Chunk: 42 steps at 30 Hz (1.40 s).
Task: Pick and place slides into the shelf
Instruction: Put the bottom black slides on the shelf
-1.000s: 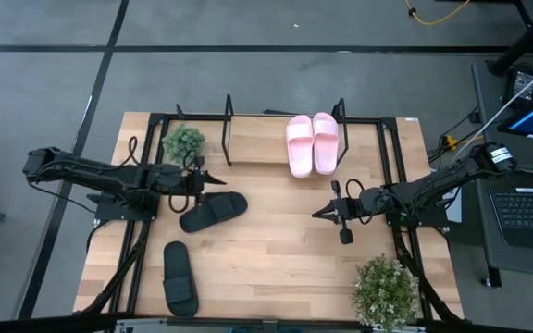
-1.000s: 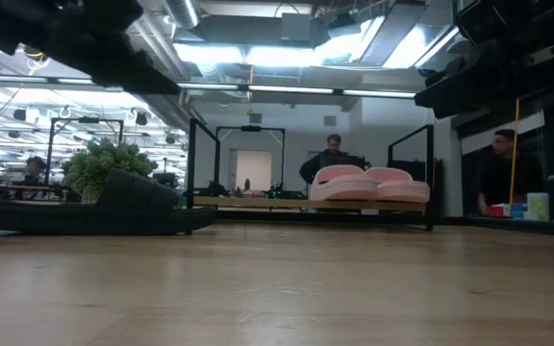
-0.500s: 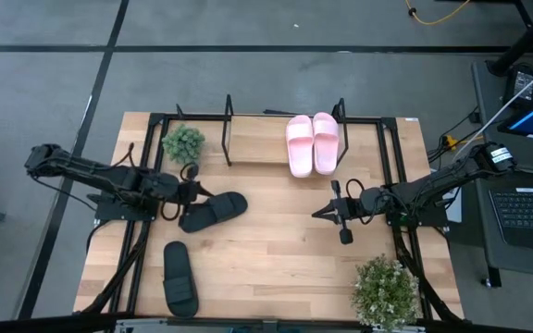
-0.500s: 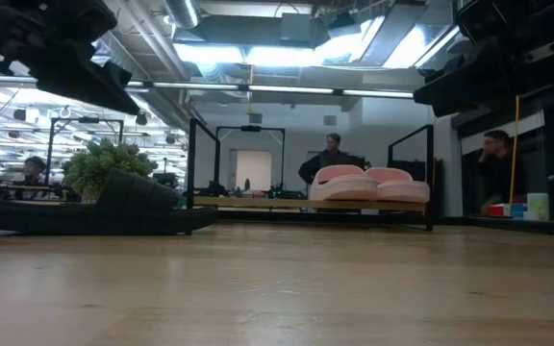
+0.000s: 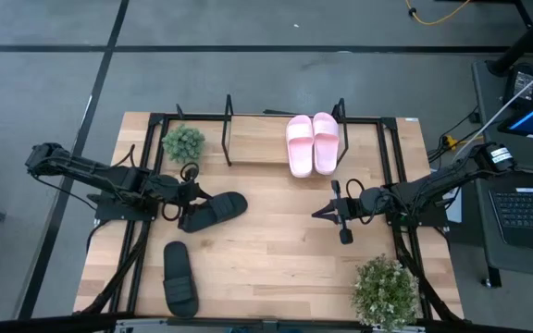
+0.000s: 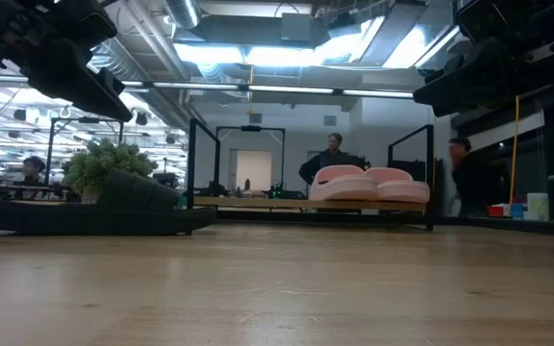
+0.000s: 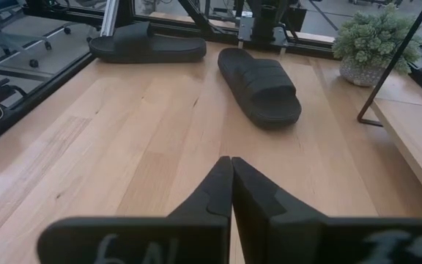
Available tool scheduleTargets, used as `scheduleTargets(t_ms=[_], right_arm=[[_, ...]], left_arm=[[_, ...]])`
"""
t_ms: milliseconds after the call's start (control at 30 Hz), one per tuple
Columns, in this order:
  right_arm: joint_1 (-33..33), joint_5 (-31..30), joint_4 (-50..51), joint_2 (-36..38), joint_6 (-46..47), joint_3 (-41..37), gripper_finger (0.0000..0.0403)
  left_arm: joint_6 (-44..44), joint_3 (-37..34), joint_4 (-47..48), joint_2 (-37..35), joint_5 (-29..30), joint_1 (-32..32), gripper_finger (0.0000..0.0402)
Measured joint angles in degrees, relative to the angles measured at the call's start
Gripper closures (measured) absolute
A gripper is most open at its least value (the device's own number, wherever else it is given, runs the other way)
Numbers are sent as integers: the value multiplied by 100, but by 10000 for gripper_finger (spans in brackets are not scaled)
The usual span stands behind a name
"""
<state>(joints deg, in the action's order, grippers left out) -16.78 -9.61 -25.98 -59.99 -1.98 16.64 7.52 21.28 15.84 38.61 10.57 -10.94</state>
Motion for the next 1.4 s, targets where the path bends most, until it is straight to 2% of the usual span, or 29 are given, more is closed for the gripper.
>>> scheduleTargets(t_ms=[67,200,367,500,800,900,1033,1200,1400], right_arm=[[0,0,2,0,2,0,391],[0,0,2,0,0,0,391],[0,0,2,0,-1,0,391],[0,0,2,0,0,0,391],[0,-2,-307,2,15,-2,391],[0,-2,-332,0,9,-2,391],[0,-2,-334,0,4,-2,391],[0,-2,-339,0,56,-2,391],[0,-9,-339,0,250,-2,391]], left_arm=[[4,0,5,0,-82,3,280],[38,0,26,0,-897,2,280],[865,0,114,0,-1639,2,280],[1416,0,441,0,-1662,2,280],[2036,3,876,0,-1728,-60,280],[2299,4,1007,0,-1922,-213,280],[2894,4,1065,0,-2164,-560,280],[3781,4,1121,0,-2188,-1118,280],[4628,4,1305,0,-1879,-1848,280]])
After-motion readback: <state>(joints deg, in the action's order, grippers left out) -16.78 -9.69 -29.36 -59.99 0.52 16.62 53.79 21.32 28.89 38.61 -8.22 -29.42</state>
